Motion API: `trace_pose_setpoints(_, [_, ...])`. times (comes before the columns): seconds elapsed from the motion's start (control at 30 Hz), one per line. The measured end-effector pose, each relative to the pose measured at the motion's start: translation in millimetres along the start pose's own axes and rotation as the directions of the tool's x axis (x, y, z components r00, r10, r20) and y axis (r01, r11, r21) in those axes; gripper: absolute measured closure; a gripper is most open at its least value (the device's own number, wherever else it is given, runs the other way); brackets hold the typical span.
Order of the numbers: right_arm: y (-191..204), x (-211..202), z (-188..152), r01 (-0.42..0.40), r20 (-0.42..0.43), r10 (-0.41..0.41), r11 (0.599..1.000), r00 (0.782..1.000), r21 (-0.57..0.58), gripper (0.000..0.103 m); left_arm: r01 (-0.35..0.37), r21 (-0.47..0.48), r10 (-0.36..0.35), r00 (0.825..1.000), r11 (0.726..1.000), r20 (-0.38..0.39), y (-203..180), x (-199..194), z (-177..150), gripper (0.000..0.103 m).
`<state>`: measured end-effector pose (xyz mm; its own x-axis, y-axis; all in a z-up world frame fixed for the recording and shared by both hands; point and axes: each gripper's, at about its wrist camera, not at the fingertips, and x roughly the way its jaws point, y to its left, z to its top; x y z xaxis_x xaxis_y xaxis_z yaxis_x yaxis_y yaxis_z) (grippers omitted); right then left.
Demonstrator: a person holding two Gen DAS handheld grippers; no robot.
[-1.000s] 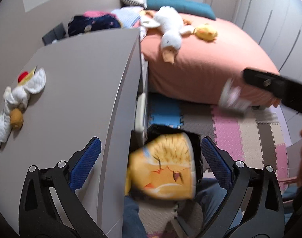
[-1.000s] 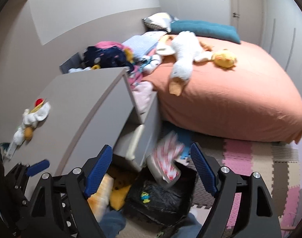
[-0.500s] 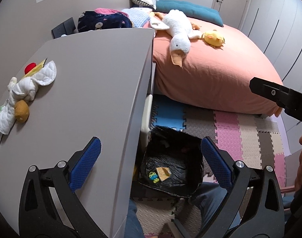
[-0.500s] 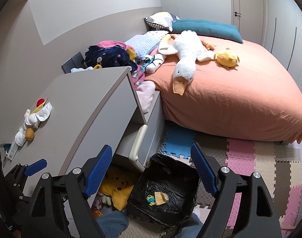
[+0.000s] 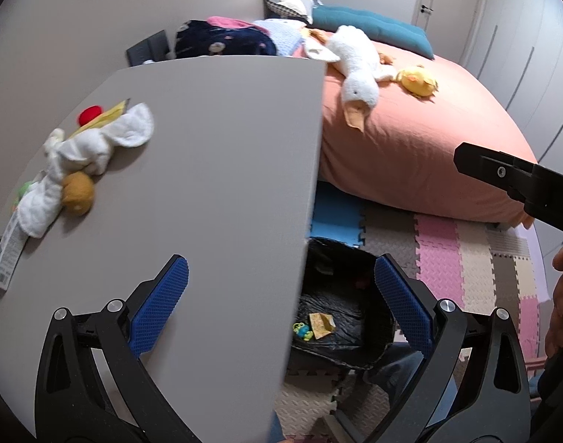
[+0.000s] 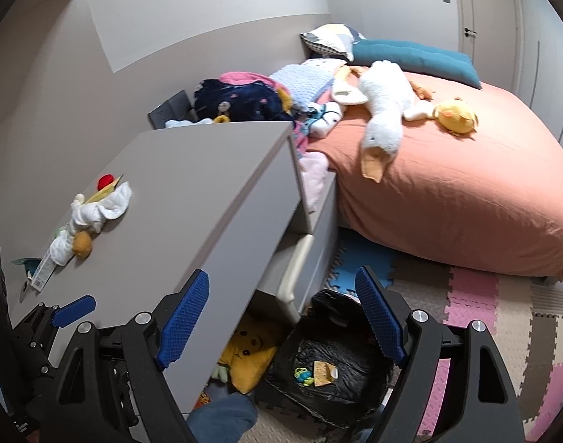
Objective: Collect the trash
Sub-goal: 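Return both open tools to the table toward the white box and brown plush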
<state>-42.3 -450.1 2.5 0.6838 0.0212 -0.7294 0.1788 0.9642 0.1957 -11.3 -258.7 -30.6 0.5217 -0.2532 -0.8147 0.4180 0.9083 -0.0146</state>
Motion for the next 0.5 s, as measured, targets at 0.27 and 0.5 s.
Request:
trace_pose_setpoints(0.27, [38, 11, 2, -0.043, -0.011, 0.043, 0.998, 0.999, -0.048, 0.021, -0.04, -0.052, 0.041, 0.999, 0.998, 0.013, 40, -9, -5, 0.005])
trace_pose_setpoints(0.5, [73, 23, 3, -0.078, -0.028, 0.075, 0.993, 0.997, -0.09, 0.021, -0.07, -0.101, 0.073, 0.997, 0.992, 0.026, 78, -17, -7, 0.005])
